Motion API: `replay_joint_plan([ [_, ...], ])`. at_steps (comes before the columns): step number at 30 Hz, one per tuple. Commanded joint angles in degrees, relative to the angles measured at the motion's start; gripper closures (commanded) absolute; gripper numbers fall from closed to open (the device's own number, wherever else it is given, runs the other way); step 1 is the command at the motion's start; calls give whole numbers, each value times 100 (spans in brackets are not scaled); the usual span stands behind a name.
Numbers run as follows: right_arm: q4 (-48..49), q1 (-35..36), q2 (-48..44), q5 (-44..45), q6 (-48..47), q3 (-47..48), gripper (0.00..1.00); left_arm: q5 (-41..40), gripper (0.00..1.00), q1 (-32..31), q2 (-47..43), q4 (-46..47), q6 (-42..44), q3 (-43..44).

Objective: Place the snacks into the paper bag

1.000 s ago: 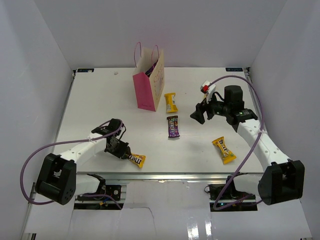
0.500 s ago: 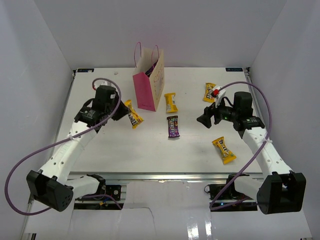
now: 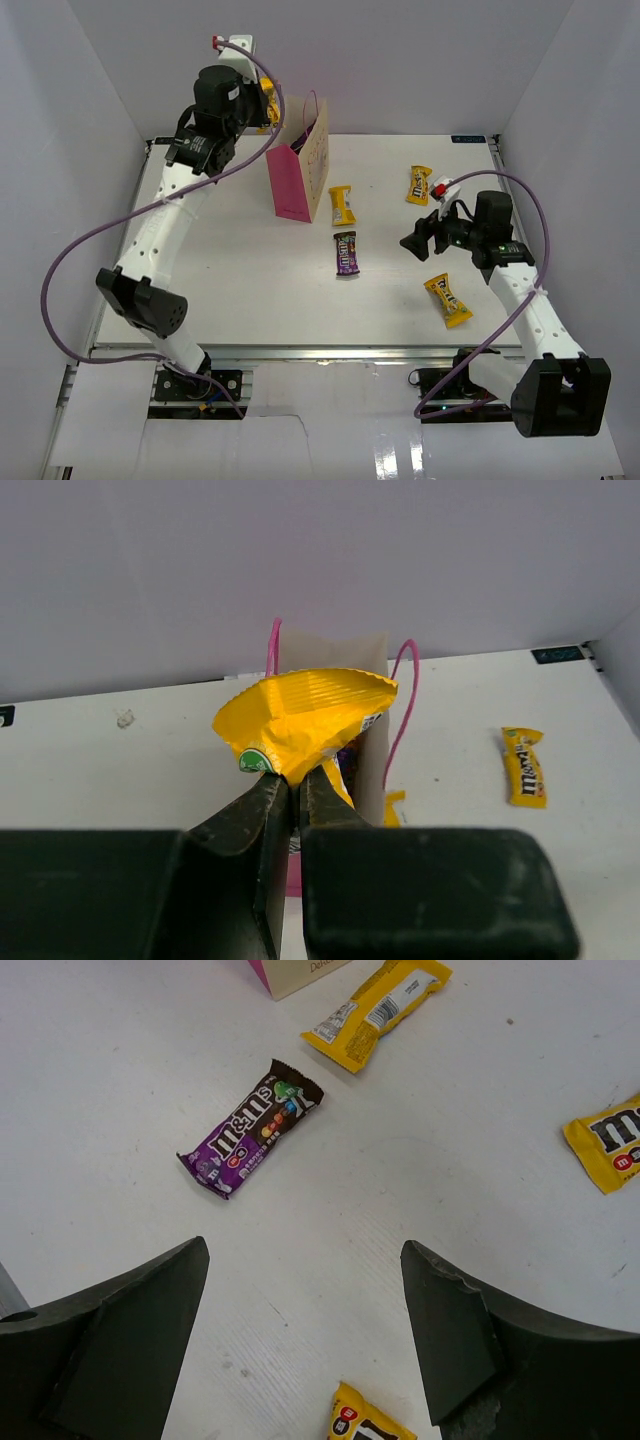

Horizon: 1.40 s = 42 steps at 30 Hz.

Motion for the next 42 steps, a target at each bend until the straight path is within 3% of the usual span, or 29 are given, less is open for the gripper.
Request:
replay_joint_plan([
  [1, 20, -87, -243, -153, -28, -91, 16, -113, 95, -52, 436, 397, 736, 353],
  [6, -41, -219, -401, -153, -55, -214, 16, -113, 95, -114, 973, 512, 824, 828],
  [15, -68, -307, -507, -232, -37, -381, 16, -87, 92, -272, 1290, 583, 719, 618],
  [18, -76, -307, -498, -232, -37, -390, 16, -87, 76, -290, 1378, 592, 657, 582],
  [19, -85, -315, -489, -241, -46, -399, 16, -95, 64, -299, 1404, 592, 640, 591],
  [23, -190, -307, -472, -215, -29, -372, 16, -148, 35, -307, 1448, 583, 570, 661],
  [27, -340, -474, -375, -48, 68, -276, 16, -280, 24, -316, 1344, 557, 561, 836],
  [31, -812, -474, 55, 759, 349, -4, 17, -157, 21, -316, 879, 478, 543, 855],
  [35, -1946, -474, 783, 1630, 35, 558, 20, 290, 15, -316, -315, 556, 289, -276],
  [39, -2931, -474, 1172, 1947, -1011, 831, 20, 677, 12, -316, -1915, 785, -387, -2358],
  [40, -3107, -465, 1207, 1965, -1483, 840, 20, 774, 11, -316, -2240, 811, -545, -3233],
  [42, -3538, -465, 1224, 2026, -1934, 832, 20, 792, 11, -308, -3163, 803, -1020, -4020],
])
